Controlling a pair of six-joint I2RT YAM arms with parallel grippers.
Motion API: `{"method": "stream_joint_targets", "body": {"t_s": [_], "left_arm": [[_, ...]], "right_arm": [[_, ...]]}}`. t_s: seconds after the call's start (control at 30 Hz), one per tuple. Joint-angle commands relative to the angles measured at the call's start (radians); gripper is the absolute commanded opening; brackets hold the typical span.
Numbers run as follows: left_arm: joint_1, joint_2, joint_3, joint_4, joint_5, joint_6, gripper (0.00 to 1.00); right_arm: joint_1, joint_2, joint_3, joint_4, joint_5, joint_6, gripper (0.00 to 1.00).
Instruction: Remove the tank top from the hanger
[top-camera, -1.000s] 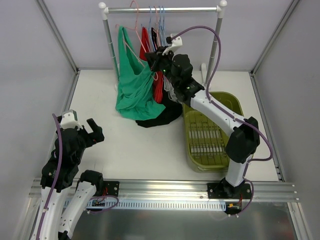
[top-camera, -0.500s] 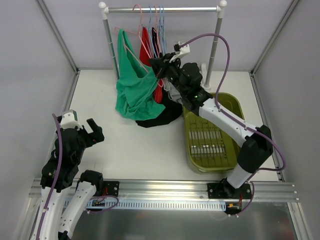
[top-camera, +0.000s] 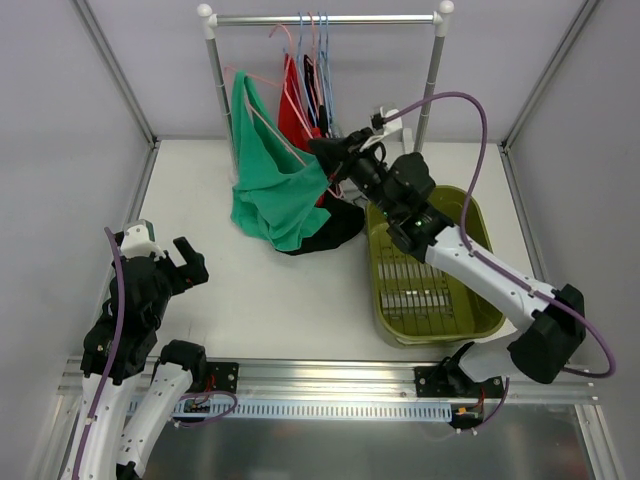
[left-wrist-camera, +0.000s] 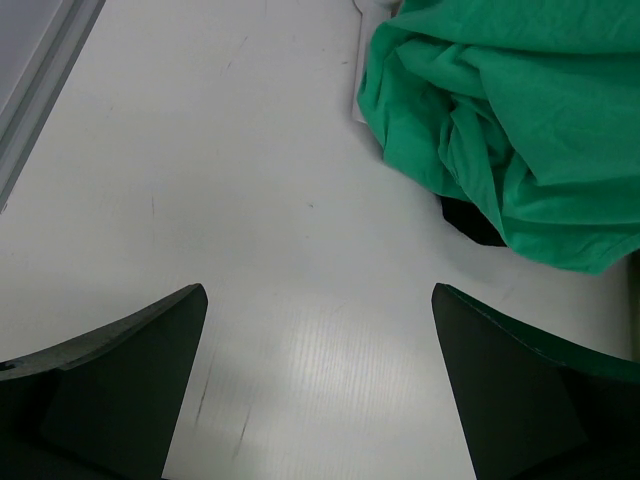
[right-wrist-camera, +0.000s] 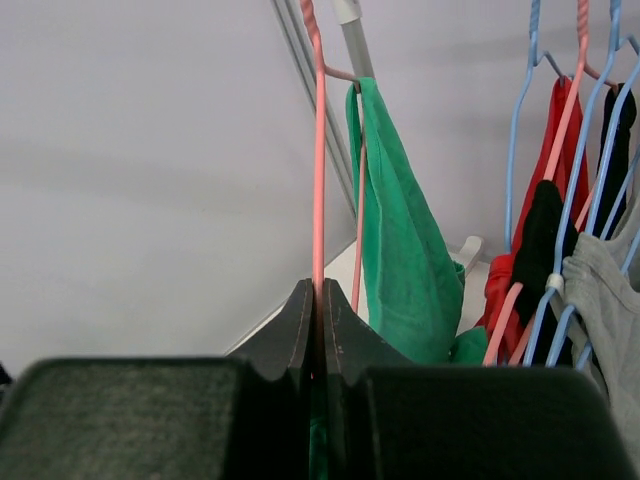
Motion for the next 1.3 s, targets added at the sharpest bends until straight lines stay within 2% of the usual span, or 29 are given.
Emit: {"method": "stream_joint_targets", "body": {"t_s": [0.0,0.4,0.6,0.77,0.87,1.07,1.17,1.2,1.27], "left_arm": [[0.008,-0.005,-0.002,0.025,-0.007,-0.015,0.99],[0.008,-0.022,0.007,0.027,-0.024,-0.013,0.99],[0.01,-0.022,0.024,0.027,-0.025,-0.004,0.99],[0.01,0.007,0.075,0.025,-0.005,0.008,0.99],[0.008,0.025,0.147,0.027,0.051,0.011,0.99],[0.008,0.149,0.394,0.034,0.3,0.071,0.99],[0.008,0.234,0.516,0.062,0.462,0.079,0.99],[0.008,0.252,0.564,0.073,0.558,0.076,0.99],[0.008,0.289,0.578,0.155,0.672,0.067,0.99]], "right_arm": [[0.026,-0.134,-0.05,0.149,-0.002,0.012,0.0],[0.078,-0.439,-0.257,0.123,-0.077,0.05,0.0],[0.081,-0.594,-0.233,-0.085,-0.132,0.049,0.0],[0.081,-0.665,-0.139,-0.303,-0.169,0.063,0.0],[0.081,-0.689,-0.073,-0.401,-0.245,0.084,0.0],[0.081,-0.74,-0.004,-0.503,-0.33,0.116,0.0],[0.081,-0.757,-0.006,-0.564,-0.31,0.112,0.0],[0.081,-0.76,-0.016,-0.573,-0.301,0.109,0.0],[0.081,-0.771,-0.035,-0.589,-0.281,0.11,0.0]]}}
